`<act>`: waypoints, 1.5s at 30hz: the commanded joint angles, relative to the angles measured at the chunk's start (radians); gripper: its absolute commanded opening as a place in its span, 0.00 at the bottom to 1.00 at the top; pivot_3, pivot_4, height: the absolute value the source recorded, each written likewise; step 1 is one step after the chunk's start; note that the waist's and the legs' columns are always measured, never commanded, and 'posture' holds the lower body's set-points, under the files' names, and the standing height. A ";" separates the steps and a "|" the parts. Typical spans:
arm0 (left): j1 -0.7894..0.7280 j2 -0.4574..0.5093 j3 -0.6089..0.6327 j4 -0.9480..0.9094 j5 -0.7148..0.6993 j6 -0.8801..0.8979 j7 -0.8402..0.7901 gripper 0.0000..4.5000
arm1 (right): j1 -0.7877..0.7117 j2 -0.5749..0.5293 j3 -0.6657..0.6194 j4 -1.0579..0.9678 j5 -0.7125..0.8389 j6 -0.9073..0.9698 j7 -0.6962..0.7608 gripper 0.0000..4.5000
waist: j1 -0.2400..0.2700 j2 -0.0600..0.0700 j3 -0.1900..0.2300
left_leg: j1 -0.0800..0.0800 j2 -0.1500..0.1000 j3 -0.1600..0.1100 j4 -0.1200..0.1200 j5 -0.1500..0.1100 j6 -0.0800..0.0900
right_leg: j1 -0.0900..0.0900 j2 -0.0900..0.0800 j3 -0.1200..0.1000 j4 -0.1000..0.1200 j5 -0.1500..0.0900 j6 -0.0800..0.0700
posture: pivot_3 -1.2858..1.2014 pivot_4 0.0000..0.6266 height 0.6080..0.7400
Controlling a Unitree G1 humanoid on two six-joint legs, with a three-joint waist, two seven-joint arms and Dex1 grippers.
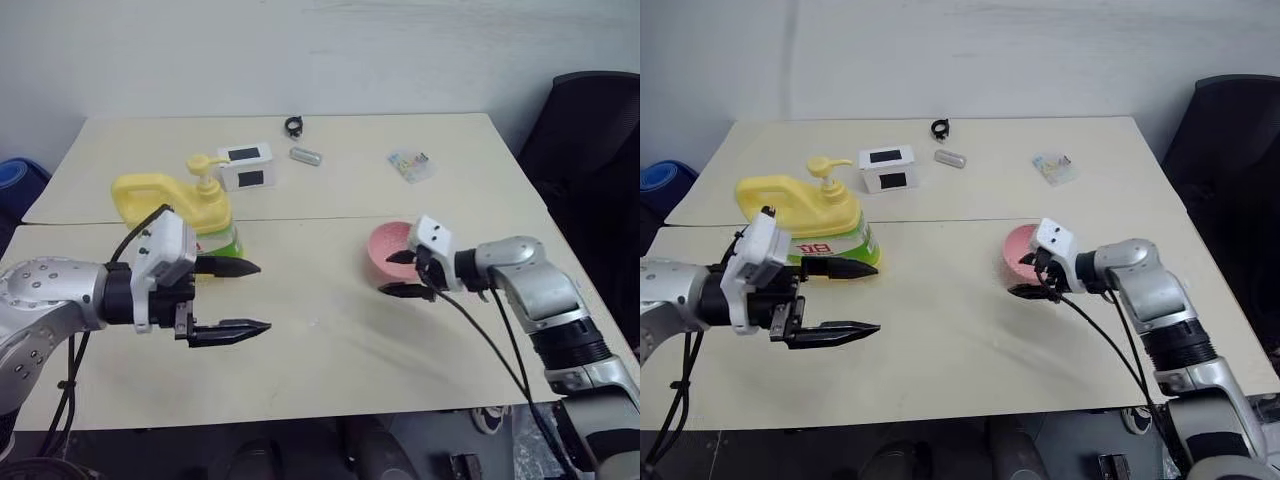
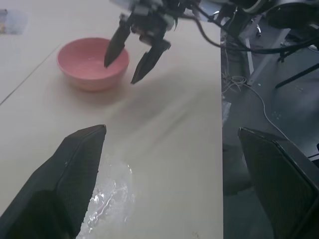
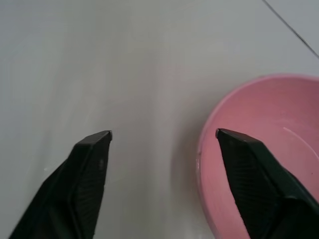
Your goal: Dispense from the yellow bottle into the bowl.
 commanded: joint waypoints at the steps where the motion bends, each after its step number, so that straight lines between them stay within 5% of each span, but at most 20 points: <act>1: -0.019 0.010 0.005 0.005 0.003 -0.013 -0.011 1.00 | 0.000 0.009 -0.006 0.009 -0.020 -0.025 -0.033 0.57 | -0.001 0.000 0.000 | 0.000 0.000 0.000 0.000 0.000 0.000 | 0.000 0.000 0.000 0.000 0.000 0.000 | 0.52 0.24 1.00; 9: -0.042 0.005 -0.013 0.010 0.012 -0.021 -0.021 1.00 | 0.010 0.041 -0.006 0.063 -0.047 -0.071 -0.072 0.57 | 0.000 0.000 0.000 | 0.000 0.000 0.000 0.000 0.000 0.000 | 0.000 0.000 0.000 0.000 0.000 0.000 | 0.52 0.24 1.00; 18: -0.046 0.007 -0.023 0.042 0.047 -0.043 -0.033 1.00 | 0.027 0.058 -0.009 0.085 -0.065 -0.110 -0.106 0.00 | -0.003 -0.001 -0.001 | 0.000 0.000 0.000 0.001 0.000 0.000 | 0.000 0.000 0.000 0.001 0.000 0.001 | 0.52 0.24 1.00; 24: -0.060 0.013 0.041 0.071 0.028 -0.027 -0.014 1.00 | -0.012 0.039 -0.026 0.007 -0.058 -0.086 -0.078 0.00 | -0.003 -0.003 -0.002 | 0.001 0.000 0.000 0.001 0.000 0.000 | 0.002 0.000 0.000 0.001 0.000 0.000 | 0.52 0.24 1.00; 32: -0.221 0.035 0.184 0.275 -0.030 0.028 0.048 1.00 | -0.298 0.135 0.059 0.086 -0.076 -0.125 0.039 0.00 | -0.012 -0.002 -0.001 | 0.001 0.001 -0.001 0.001 0.000 0.000 | -0.001 0.001 -0.001 0.003 0.000 -0.001 | 0.52 0.24 1.00; 45: -0.425 0.044 0.077 0.551 0.122 -0.070 -0.022 0.10 | -0.758 0.410 0.184 0.616 -0.211 -0.454 0.099 0.00 | -0.036 -0.002 -0.001 | -0.018 0.002 -0.004 0.011 0.004 -0.009 | -0.017 -0.004 -0.013 0.017 -0.002 -0.003 | 0.52 0.24 1.00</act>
